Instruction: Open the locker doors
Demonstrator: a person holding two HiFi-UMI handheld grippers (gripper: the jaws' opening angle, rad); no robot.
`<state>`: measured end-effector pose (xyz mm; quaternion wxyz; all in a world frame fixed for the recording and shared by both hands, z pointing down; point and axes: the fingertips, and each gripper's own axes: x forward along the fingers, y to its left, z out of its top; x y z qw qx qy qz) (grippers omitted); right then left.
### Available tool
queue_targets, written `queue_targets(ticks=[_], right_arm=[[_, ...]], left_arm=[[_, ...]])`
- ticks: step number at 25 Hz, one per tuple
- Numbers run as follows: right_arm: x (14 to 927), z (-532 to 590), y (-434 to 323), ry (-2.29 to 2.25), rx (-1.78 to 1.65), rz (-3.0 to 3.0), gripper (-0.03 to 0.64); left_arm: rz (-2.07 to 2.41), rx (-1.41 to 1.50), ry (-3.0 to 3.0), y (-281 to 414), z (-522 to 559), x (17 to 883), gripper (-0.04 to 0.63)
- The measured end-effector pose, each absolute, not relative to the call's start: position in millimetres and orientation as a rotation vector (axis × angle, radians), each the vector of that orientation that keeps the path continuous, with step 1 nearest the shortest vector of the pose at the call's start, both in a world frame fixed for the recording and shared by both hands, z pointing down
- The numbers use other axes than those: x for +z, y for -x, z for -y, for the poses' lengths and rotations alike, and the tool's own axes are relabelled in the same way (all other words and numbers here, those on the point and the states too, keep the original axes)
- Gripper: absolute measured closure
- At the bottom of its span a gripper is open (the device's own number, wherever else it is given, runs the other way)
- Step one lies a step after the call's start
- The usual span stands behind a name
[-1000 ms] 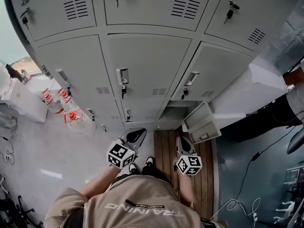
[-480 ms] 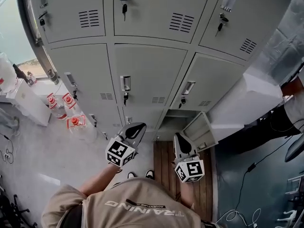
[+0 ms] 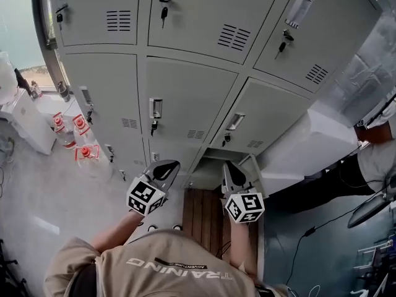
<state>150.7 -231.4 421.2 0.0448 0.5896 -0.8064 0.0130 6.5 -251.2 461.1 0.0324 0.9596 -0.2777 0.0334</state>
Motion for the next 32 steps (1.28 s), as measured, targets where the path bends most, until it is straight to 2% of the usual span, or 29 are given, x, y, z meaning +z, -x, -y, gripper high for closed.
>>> queue_targets(ticks=[5, 7, 21, 29, 32], right_arm=[[406.7, 278.0, -169.2, -1.816, -0.025, 2.459, 0.591], [404.7, 297.2, -174.4, -1.82, -0.019, 2.463, 0.482], [411.9, 379.5, -191.8, -1.816, -0.101, 2.311, 0.482], [414.1, 390.4, -194.2, -1.914, -0.115, 2.22, 0.482], [411.7, 383.5, -193.6, -1.937, -0.11, 2.223, 0.5]], left_arm=[[0.91, 0.142, -2.908, 7.1, 249.2, 476.0, 0.589], [0.939, 0.149, -2.89, 15.3, 250.0, 479.5, 0.589], [1.053, 0.141, -2.8, 45.0, 260.3, 501.6, 0.589], [1.087, 0.139, -2.768, 59.0, 265.6, 510.4, 0.589], [1.097, 0.142, -2.754, 65.6, 269.2, 514.3, 0.589]])
